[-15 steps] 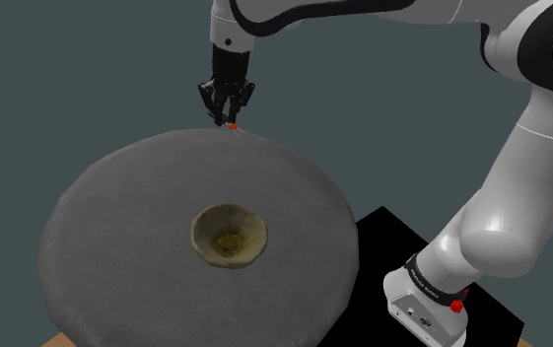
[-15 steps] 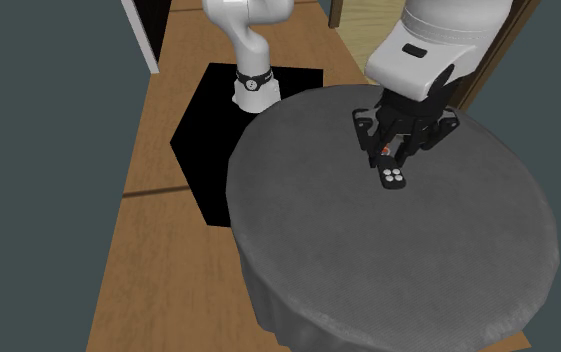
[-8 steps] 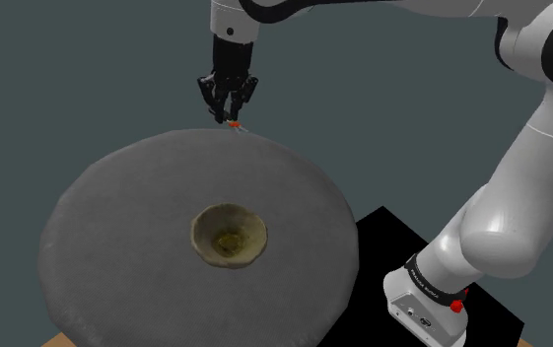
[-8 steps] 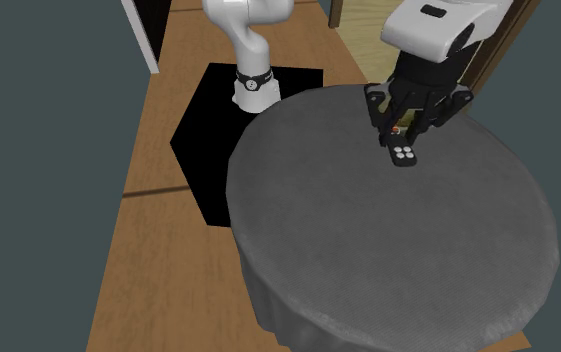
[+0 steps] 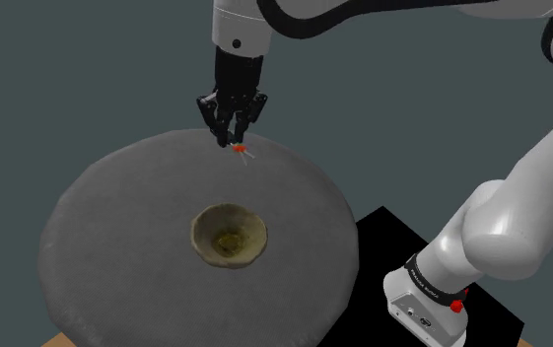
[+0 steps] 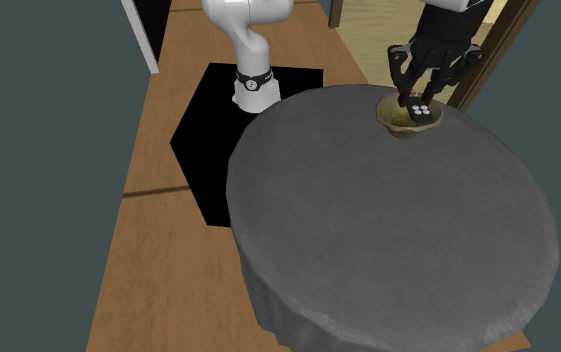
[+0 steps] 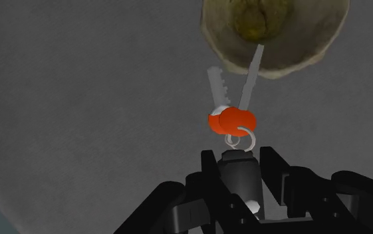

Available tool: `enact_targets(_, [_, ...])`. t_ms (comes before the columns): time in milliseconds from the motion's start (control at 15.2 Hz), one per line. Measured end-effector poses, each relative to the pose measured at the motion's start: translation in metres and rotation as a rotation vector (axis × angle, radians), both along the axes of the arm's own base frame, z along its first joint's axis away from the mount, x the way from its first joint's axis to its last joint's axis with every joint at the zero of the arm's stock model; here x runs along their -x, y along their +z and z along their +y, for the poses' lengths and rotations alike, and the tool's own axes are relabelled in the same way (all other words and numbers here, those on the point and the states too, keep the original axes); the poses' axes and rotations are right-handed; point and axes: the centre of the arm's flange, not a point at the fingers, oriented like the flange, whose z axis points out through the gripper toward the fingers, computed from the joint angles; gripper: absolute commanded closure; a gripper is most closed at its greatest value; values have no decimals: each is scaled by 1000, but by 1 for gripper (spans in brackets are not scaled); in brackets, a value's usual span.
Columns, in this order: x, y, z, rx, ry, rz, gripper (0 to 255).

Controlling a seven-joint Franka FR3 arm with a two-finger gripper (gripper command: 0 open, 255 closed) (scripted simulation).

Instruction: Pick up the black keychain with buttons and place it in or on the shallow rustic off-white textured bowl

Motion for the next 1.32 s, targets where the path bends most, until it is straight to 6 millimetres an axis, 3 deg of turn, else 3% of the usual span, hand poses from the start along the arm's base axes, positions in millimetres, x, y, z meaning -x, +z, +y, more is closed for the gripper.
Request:
enact_targets(528, [96, -1, 39, 0, 0, 0, 255])
enact_targets(726, [105, -13, 41, 0, -1, 0, 255])
enact_targets(1320, [107, -59, 42, 1, -2, 0, 255])
